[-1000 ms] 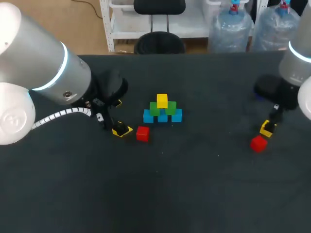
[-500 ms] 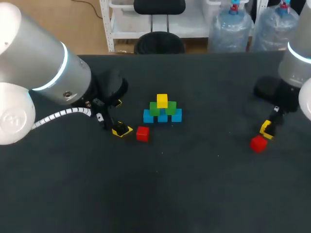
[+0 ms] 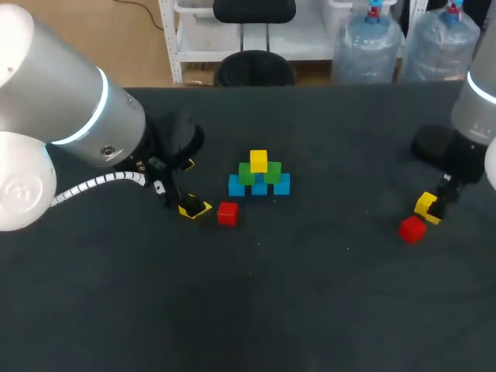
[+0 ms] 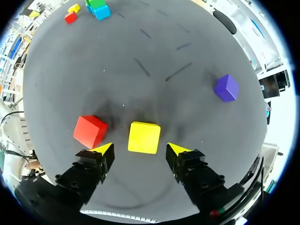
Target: Place the blue cubes, place green cubes on the blue cubes, place the yellow cubes on the green cubes, then place the red cubes on the yellow cubes, and place purple cube on the red cubes.
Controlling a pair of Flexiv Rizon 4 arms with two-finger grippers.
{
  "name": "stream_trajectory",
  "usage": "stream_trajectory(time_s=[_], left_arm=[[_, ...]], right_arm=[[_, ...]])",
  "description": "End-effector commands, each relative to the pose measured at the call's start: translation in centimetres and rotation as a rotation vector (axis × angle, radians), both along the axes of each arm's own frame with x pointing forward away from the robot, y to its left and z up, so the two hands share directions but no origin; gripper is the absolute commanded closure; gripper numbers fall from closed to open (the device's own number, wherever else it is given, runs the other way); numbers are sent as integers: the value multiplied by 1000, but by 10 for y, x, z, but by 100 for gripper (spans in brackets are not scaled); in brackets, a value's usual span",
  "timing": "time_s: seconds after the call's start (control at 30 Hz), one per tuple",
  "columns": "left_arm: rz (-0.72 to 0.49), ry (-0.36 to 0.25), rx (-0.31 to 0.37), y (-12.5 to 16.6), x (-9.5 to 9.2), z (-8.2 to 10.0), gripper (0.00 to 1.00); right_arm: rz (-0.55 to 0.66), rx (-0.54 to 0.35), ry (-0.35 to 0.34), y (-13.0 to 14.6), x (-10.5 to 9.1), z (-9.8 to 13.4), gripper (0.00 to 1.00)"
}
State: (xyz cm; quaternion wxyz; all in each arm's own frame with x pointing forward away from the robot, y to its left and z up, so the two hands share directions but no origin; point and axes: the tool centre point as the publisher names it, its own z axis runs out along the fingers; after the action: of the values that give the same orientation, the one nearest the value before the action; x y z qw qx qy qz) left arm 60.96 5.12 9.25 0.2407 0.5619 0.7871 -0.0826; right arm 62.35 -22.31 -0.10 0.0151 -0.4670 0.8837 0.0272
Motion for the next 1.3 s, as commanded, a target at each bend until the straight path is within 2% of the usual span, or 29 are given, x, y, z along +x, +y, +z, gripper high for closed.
stream_trajectory(time_s=[0.03, 0.1, 0.13, 0.27, 0.33, 0.43, 0.5, 0.57, 0.87, 1.0, 1.3], left_arm=[[1, 1, 3, -1, 1, 0, 0], [1, 1, 3, -1, 1, 0, 0], [1, 1, 3, -1, 1, 0, 0], [1, 1, 3, -1, 1, 0, 0], [1, 1, 3, -1, 1, 0, 0], [1, 1, 3, -1, 1, 0, 0], [1, 1, 3, -1, 1, 0, 0], [1, 1, 3, -1, 1, 0, 0], [1, 1, 3, -1, 1, 0, 0], [1, 1, 3, -1, 1, 0, 0], [1, 1, 3, -1, 1, 0, 0]], right_arm=[[3, 7, 6, 0, 5, -4, 36], [4, 9, 7, 0, 6, -6, 48], [6, 11, 9, 0, 7, -7, 50], [11, 14, 11, 0, 9, -8, 52], [15, 16, 11, 0, 10, -8, 57], [22, 17, 8, 1, 10, -7, 73], [24, 17, 8, 2, 10, -7, 90], [26, 17, 8, 2, 10, -7, 100], [65, 15, 8, 8, 9, 1, 100], [151, 39, 38, 15, 11, 11, 100], [312, 93, 54, 32, 27, 37, 100]])
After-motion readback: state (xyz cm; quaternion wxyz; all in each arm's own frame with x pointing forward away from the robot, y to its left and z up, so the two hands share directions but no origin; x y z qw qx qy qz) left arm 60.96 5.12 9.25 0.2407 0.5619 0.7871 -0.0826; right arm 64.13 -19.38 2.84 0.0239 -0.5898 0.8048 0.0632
